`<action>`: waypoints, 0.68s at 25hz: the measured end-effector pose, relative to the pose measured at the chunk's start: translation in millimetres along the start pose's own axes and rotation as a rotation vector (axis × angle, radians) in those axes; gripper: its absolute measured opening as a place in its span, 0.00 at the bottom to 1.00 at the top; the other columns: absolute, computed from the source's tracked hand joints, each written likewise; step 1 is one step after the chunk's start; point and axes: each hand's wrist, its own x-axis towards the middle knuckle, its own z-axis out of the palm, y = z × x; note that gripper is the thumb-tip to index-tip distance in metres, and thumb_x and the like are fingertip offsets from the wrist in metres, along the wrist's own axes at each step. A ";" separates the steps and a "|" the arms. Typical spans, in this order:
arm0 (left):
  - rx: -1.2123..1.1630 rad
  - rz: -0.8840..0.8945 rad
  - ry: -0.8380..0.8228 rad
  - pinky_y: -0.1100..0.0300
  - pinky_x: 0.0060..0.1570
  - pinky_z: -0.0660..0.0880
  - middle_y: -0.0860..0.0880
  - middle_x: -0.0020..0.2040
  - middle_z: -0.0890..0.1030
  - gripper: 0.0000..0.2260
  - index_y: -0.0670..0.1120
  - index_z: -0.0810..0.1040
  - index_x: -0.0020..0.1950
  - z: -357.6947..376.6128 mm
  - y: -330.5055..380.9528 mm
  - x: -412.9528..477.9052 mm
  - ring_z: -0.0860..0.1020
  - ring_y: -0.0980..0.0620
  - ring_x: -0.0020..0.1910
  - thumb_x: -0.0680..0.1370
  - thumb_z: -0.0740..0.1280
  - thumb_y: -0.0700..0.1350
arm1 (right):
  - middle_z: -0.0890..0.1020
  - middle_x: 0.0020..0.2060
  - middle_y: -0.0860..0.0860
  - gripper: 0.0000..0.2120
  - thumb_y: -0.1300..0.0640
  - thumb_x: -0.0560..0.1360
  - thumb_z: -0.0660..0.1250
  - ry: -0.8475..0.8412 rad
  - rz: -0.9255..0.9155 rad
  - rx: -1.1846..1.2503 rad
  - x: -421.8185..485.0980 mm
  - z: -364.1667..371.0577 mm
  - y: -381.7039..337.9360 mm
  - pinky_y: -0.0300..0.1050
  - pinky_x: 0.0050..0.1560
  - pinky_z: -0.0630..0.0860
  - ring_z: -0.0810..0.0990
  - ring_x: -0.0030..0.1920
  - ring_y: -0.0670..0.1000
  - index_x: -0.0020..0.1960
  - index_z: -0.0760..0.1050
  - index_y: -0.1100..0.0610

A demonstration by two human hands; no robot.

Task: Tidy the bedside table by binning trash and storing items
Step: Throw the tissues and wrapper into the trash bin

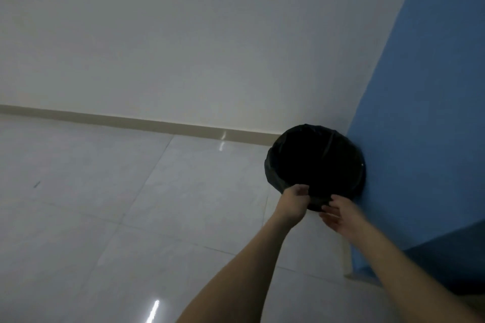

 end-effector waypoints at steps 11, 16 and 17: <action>0.516 0.109 -0.071 0.53 0.68 0.64 0.45 0.75 0.64 0.25 0.44 0.65 0.72 22.0 -42.3 65.2 0.64 0.43 0.71 0.75 0.56 0.32 | 0.76 0.58 0.60 0.21 0.64 0.76 0.54 0.080 -0.266 -0.841 73.4 17.1 18.3 0.55 0.49 0.79 0.77 0.49 0.59 0.68 0.65 0.55; 0.567 0.079 -0.115 0.52 0.70 0.63 0.44 0.76 0.62 0.25 0.43 0.64 0.73 29.2 -64.6 28.9 0.63 0.43 0.73 0.75 0.56 0.32 | 0.76 0.59 0.61 0.20 0.63 0.75 0.54 0.022 -0.202 -0.925 37.2 8.5 41.6 0.55 0.55 0.76 0.76 0.55 0.61 0.66 0.68 0.58; 0.570 0.065 -0.124 0.53 0.70 0.63 0.44 0.76 0.61 0.26 0.43 0.64 0.73 30.2 -71.9 13.0 0.62 0.44 0.73 0.75 0.56 0.32 | 0.76 0.59 0.61 0.21 0.64 0.75 0.54 -0.001 -0.168 -0.907 22.8 6.5 52.5 0.55 0.56 0.75 0.75 0.55 0.60 0.66 0.68 0.58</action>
